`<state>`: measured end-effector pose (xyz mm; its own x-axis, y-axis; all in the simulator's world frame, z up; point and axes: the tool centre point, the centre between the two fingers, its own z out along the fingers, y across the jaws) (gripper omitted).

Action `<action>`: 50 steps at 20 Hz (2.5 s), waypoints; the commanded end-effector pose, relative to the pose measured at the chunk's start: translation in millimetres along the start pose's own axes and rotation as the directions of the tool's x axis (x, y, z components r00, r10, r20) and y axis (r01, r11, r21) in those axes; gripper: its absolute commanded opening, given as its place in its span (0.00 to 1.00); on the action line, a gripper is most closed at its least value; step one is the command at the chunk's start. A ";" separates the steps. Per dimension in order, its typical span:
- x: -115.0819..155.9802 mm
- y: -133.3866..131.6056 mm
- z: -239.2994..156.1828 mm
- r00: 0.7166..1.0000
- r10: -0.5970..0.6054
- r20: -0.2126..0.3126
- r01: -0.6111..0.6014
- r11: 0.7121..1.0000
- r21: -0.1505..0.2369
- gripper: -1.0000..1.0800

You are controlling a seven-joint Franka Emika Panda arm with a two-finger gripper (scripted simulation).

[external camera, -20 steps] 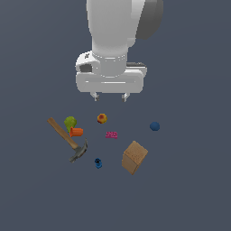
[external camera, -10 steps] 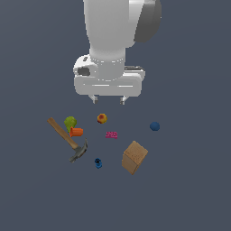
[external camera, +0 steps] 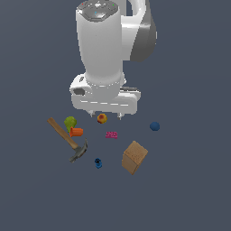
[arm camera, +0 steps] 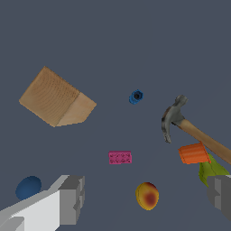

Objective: Pick up a designated object from a clutter of objects.

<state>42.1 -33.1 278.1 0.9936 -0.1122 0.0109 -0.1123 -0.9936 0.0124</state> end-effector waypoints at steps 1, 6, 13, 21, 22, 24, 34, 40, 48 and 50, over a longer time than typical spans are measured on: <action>12.9 2.7 15.9 0.999 0.034 0.002 -0.034 0.999 0.003 0.96; 40.4 9.6 55.0 0.994 0.113 0.006 -0.113 0.994 0.009 0.96; 71.7 21.1 114.9 0.976 0.219 0.011 -0.219 0.976 0.011 0.96; 90.1 31.4 166.0 0.954 0.299 0.014 -0.299 0.954 0.009 0.96; 91.4 32.2 170.3 0.952 0.306 0.014 -0.306 0.952 0.009 0.96; 93.3 33.7 177.4 0.949 0.316 0.014 -0.316 0.949 0.009 0.96; 94.9 35.3 189.5 0.945 0.328 0.016 -0.328 0.945 0.008 0.96; 94.0 34.9 216.9 0.944 0.329 0.015 -0.329 0.944 0.008 0.96; 94.9 35.0 237.1 0.944 0.330 0.014 -0.330 0.944 0.008 0.96; 95.1 35.0 236.8 0.944 0.330 0.014 -0.330 0.944 0.008 0.00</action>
<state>134.3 -81.8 42.6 0.9009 -0.4339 -0.0012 -0.4339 -0.9009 0.0005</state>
